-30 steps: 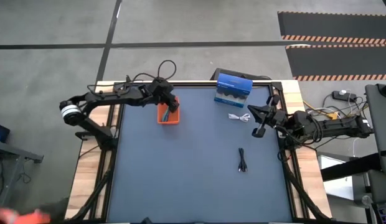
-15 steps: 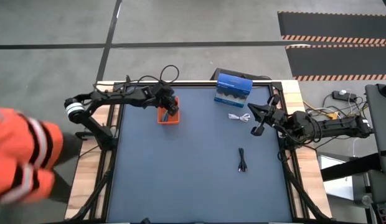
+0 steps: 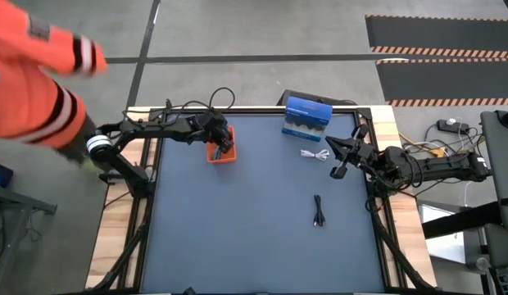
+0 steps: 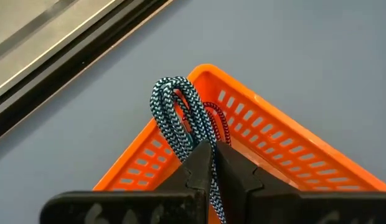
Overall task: Pick and place USB-C Cables
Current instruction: Put the green charger cable into the orange bin
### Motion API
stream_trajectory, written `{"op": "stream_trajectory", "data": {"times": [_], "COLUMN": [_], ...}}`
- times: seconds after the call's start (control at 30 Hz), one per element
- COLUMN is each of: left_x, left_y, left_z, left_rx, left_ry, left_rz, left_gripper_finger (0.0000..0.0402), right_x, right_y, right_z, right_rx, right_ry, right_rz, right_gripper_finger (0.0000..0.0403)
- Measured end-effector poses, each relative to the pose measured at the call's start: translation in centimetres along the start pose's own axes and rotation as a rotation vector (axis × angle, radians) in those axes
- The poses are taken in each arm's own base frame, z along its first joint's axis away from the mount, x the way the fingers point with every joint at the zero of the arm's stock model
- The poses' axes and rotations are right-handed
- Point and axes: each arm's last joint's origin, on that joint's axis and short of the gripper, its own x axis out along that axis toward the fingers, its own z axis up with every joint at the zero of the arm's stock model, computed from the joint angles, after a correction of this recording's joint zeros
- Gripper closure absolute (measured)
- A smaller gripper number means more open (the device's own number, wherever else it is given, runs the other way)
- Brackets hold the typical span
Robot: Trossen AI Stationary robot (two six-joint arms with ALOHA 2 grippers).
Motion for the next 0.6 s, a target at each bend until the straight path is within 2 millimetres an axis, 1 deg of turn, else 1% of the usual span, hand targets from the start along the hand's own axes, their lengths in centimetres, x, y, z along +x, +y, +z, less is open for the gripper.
{"op": "stream_trajectory", "data": {"times": [0.17,0.43,0.6], "left_x": [0.1,0.9,0.9], "left_y": [0.0,0.1,0.1], "left_z": [-0.3,-1.5,-1.6], "left_rx": [0.001,0.007,0.009], "left_ry": [0.006,-0.015,-0.011], "left_rz": [0.003,-0.005,-0.007], "left_gripper_finger": [0.0394,0.0394,0.0394], "right_x": [0.0,0.0,0.0], "right_y": [0.0,0.0,0.0], "right_z": [0.0,0.0,0.0], "right_rx": [0.002,0.004,0.004], "right_ry": [0.0,0.0,-0.001], "right_rz": [0.0,0.0,0.0], "right_gripper_finger": [0.0394,0.0394,0.0394]}}
